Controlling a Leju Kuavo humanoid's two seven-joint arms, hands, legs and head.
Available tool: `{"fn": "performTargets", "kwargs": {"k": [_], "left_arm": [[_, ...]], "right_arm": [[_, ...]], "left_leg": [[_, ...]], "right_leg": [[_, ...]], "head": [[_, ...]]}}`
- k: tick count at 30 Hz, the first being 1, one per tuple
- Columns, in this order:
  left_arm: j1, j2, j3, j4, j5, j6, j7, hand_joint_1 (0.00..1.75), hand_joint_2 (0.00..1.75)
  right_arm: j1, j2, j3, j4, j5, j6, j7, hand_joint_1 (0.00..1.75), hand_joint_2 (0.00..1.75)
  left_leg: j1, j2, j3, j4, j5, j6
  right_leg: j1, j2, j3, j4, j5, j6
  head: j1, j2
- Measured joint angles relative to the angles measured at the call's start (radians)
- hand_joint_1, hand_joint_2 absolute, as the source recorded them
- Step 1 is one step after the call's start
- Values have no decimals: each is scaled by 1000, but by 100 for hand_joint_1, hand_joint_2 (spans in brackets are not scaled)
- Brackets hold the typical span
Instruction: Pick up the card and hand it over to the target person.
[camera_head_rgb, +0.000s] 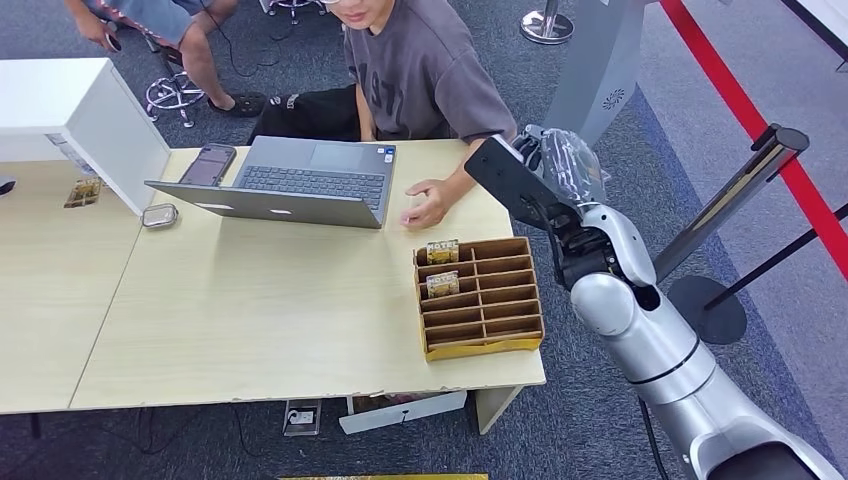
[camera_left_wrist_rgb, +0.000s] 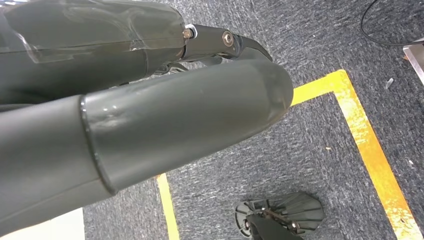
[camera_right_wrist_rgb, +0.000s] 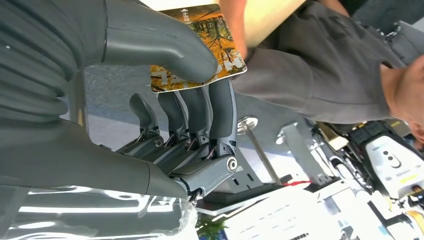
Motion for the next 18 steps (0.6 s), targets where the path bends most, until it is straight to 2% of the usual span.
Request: {"fn": "performTargets", "kwargs": {"k": [8,18], "left_arm": [[-14,1,-16,-3,-23,-12,20,0,0],[-24,3,-21,-5,-39,-18,32,0,0]], "right_arm": [[6,111,54,299,4,-106,-104,134,175],[-16,180,58,426,-3,-195,-149,135,175]], "left_leg": [[0,3,3,-3,1,0],[1,2,1,-2,0,0]], "right_leg": [[1,3,3,-3,2,0],[1,2,2,-1,1,0]], "head": [[0,0],[0,0]]}}
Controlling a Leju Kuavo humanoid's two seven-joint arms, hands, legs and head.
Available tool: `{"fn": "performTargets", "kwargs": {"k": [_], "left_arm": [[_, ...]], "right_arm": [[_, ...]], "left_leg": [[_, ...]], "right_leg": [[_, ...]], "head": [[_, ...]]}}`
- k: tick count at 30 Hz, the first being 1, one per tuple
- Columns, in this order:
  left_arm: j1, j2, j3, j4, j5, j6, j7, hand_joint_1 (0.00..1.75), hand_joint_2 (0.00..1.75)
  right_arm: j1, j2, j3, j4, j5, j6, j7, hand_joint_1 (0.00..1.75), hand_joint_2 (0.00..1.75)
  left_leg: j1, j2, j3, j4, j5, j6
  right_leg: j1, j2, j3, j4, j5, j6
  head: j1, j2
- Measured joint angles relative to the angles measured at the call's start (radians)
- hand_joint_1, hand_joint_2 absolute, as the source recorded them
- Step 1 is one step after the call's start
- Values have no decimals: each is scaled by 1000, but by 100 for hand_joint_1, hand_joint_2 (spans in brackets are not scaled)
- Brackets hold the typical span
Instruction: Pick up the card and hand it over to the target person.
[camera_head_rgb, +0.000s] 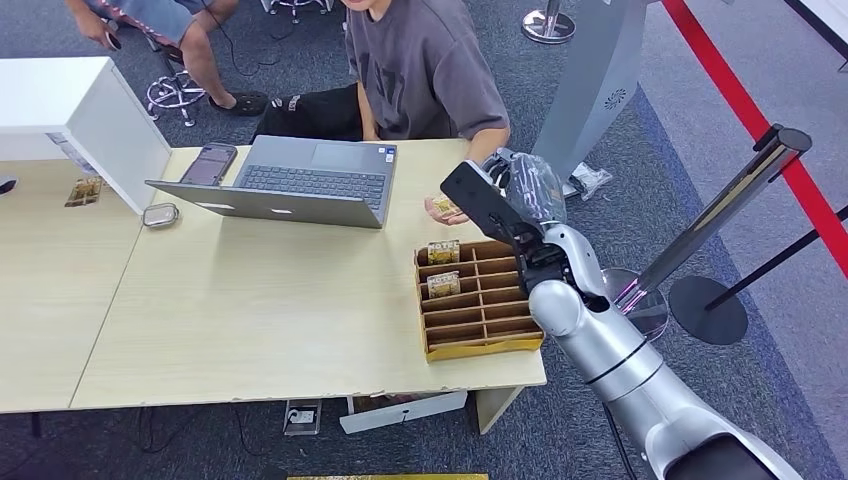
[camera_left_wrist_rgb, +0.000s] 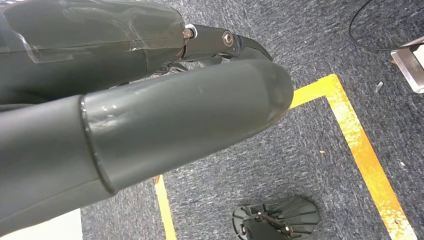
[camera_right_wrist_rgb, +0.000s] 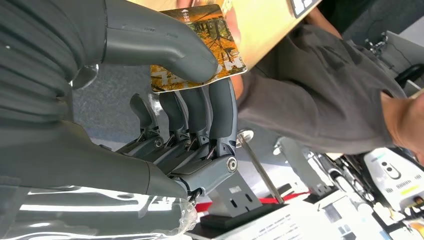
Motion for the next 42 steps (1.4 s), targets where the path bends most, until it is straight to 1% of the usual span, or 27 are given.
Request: {"fn": "performTargets", "kwargs": {"k": [8,12,17,19,20,21,23,24,25,27,38,42], "left_arm": [[-6,3,0,-3,-10,1,7,0,0],[-5,3,1,-3,-13,1,10,0,0],[-5,3,2,-4,-13,0,11,0,0],[-5,3,3,-4,-14,-1,10,0,0],[-5,3,3,-4,-14,-1,10,0,0],[-5,3,3,-4,-15,-2,11,0,0],[-7,3,3,-4,-17,-4,11,0,0],[-7,3,3,-4,-18,-5,12,0,0],[-7,3,3,-4,-18,-6,12,0,0],[-8,2,3,-4,-19,-6,12,0,0],[-5,4,6,-3,-22,-5,14,0,0],[0,3,16,-3,-18,2,10,0,0]], "right_arm": [[18,38,-16,28,29,-127,-33,140,175],[29,47,-23,40,48,-174,-41,135,175],[39,45,-16,43,65,-179,-41,134,175],[42,41,-8,43,78,-173,-43,131,175],[43,39,-5,43,84,-170,-44,125,175],[45,38,-1,43,93,-169,-44,98,175],[49,37,5,40,115,-177,-44,37,175],[53,37,7,40,124,-182,-44,10,175],[56,37,7,39,130,-186,-44,3,175],[62,37,6,40,132,-188,-45,0,175],[79,29,-3,39,142,-175,-44,0,175],[111,18,-42,-28,115,-226,-54,0,175]], "left_leg": [[0,-1,-1,2,-1,0],[0,-2,-1,1,0,0],[0,-3,-1,1,0,0],[0,-3,-1,1,0,0],[0,-3,-1,1,0,0],[0,-3,-1,0,0,0],[0,-3,-1,1,0,0],[0,-4,-1,1,0,0],[0,-4,-1,1,0,0],[0,-4,-1,1,0,0],[1,-4,-2,2,-1,0],[0,-4,-2,1,0,0]], "right_leg": [[0,-1,-1,2,-1,0],[0,-2,0,1,-1,0],[0,-2,0,0,-1,0],[0,-3,0,1,-1,0],[0,-3,0,0,-1,0],[0,-3,0,0,-1,0],[0,-3,0,0,-1,0],[0,-3,0,0,-1,0],[0,-4,0,1,-1,0],[0,-3,0,0,-1,0],[0,-4,-1,1,-2,0],[0,-4,-1,1,-1,0]], "head": [[0,0],[0,0],[0,0],[0,0],[0,0],[0,0],[0,0],[0,0],[0,0],[0,0],[0,0],[0,0]]}}
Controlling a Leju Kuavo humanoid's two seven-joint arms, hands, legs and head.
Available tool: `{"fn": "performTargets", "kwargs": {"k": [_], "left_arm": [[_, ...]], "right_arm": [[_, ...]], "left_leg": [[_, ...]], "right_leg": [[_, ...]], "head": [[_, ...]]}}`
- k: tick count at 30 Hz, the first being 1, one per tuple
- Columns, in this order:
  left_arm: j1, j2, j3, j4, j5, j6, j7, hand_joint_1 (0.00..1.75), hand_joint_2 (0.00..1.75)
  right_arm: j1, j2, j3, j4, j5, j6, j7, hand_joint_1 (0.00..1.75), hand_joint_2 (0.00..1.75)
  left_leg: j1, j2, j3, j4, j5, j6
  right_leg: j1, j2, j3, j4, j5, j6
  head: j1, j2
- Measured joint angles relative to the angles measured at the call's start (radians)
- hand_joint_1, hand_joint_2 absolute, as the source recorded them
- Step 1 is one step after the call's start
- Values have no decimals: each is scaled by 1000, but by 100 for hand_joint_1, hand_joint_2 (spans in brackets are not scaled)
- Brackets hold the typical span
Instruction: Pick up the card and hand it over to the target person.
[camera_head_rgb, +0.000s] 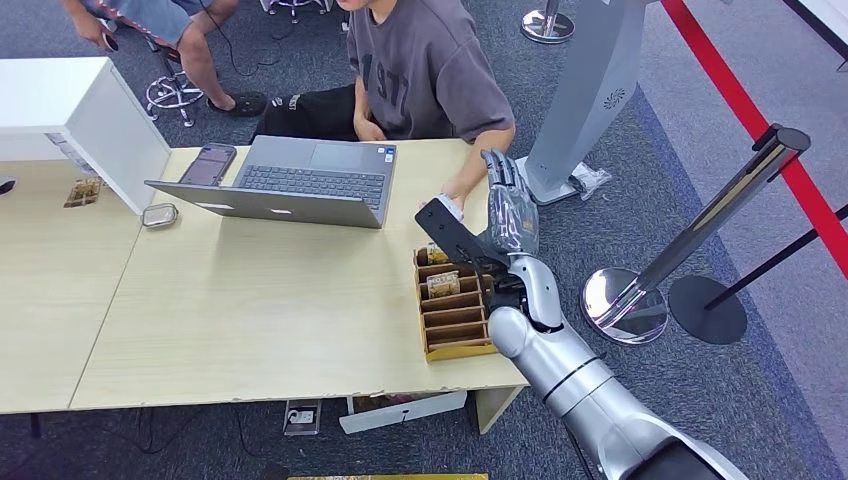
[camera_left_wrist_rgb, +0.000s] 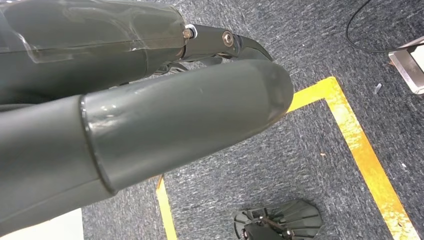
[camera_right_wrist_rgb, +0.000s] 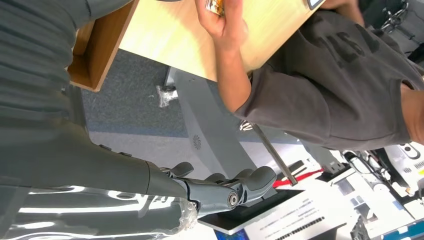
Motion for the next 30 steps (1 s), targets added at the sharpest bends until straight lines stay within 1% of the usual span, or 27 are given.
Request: {"fn": "performTargets", "kwargs": {"k": [4,7,11,14,16,18,23,30], "left_arm": [[8,-2,11,0,7,6,-8,0,0],[18,-3,21,1,15,15,-17,0,0],[30,-5,29,4,22,27,-24,0,0],[36,-6,34,6,26,34,-30,0,0],[42,-7,42,7,34,40,-38,0,0],[50,-8,52,7,45,46,-49,0,0],[63,-10,63,12,58,52,-58,0,0],[66,-10,72,11,70,57,-62,0,0]], "right_arm": [[52,-19,-33,-135,-6,-49,-4,0,175],[105,-31,-68,-250,-49,-70,-3,0,175],[160,-38,-97,-355,-173,-82,-29,0,175],[191,-47,-105,-416,-255,-73,-48,0,175],[231,-59,-111,-474,-348,-57,-72,0,175],[282,-76,-108,-526,-395,-44,-85,0,175],[358,-82,-90,-574,-456,-14,-91,0,175],[425,-72,-70,-587,-515,-19,-136,0,175]], "left_leg": [[0,0,0,1,0,0],[0,-1,-1,1,-1,0],[0,-2,0,-1,0,0],[0,-1,-2,2,-1,0],[0,0,-1,1,-1,0],[0,-1,-1,0,0,0],[0,-2,0,0,-1,0],[0,0,0,0,-1,0]], "right_leg": [[0,0,0,0,-1,0],[0,-1,-1,1,-1,0],[0,-2,1,-1,-1,0],[0,-1,-1,1,-2,0],[0,-1,-1,1,-1,0],[0,-2,-1,0,-1,0],[0,-2,0,-1,-2,0],[0,-1,0,-1,-1,0]], "head": [[0,0],[0,0],[0,0],[0,0],[0,0],[0,0],[0,0],[0,0]]}}
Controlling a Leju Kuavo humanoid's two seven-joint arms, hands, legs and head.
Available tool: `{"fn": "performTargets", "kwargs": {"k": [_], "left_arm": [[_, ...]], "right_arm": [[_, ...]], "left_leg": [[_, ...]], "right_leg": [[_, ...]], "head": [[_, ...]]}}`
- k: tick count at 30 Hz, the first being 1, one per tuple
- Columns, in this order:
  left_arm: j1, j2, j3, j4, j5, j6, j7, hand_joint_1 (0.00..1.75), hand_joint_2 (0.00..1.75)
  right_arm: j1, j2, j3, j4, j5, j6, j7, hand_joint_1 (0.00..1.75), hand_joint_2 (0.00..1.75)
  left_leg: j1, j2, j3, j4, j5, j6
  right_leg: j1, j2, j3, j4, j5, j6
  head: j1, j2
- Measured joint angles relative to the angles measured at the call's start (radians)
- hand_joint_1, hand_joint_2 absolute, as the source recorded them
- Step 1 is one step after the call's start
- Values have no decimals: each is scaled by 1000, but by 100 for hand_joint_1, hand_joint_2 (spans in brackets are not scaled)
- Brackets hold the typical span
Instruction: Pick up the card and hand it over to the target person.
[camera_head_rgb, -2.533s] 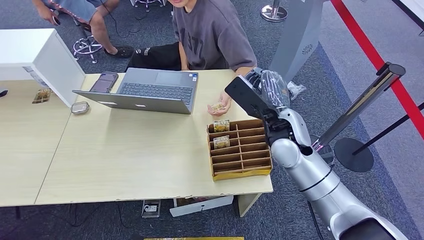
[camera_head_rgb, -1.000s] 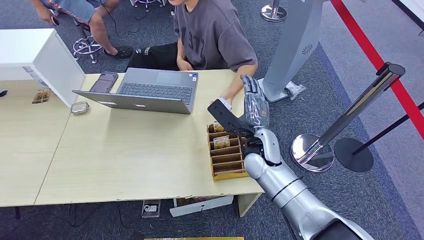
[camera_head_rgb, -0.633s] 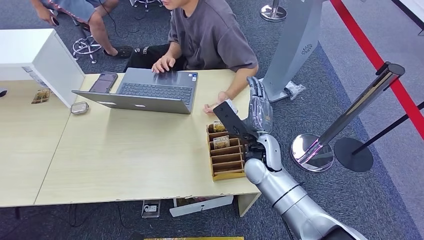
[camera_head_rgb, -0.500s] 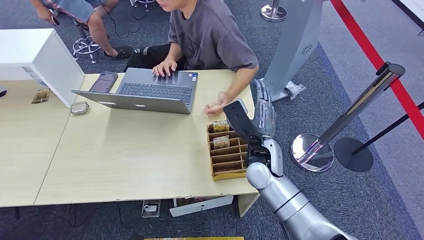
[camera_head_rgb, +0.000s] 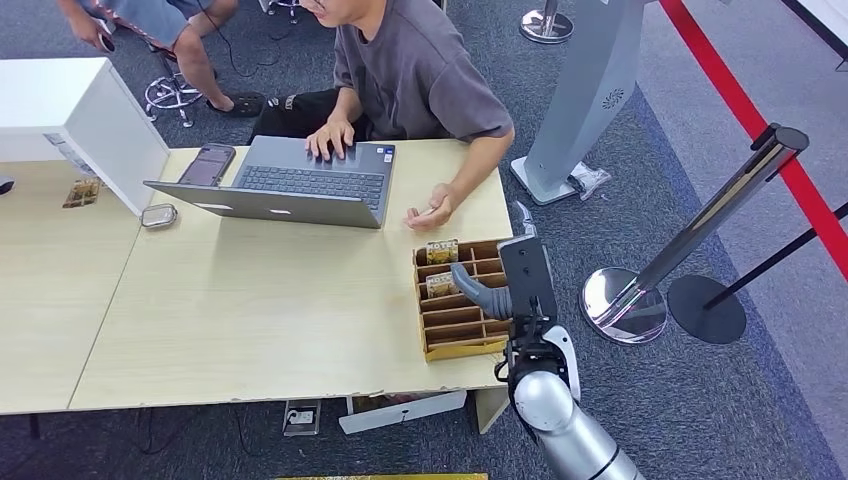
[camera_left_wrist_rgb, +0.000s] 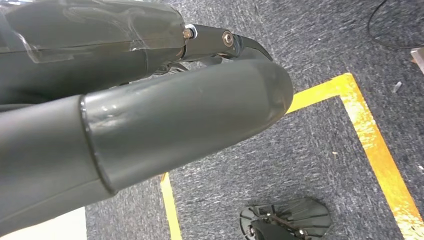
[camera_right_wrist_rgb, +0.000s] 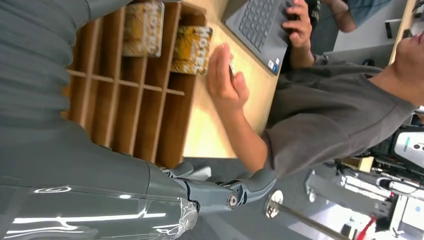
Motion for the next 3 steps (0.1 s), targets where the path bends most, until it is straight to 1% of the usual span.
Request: {"fn": "performTargets", "kwargs": {"k": [3], "left_arm": [[-1,0,2,1,4,1,-2,0,0]], "right_arm": [[13,0,8,0,-18,-6,-15,0,175]], "left_leg": [[0,0,-1,0,0,0]], "right_leg": [[0,0,-1,1,0,0]], "head": [[0,0]]}}
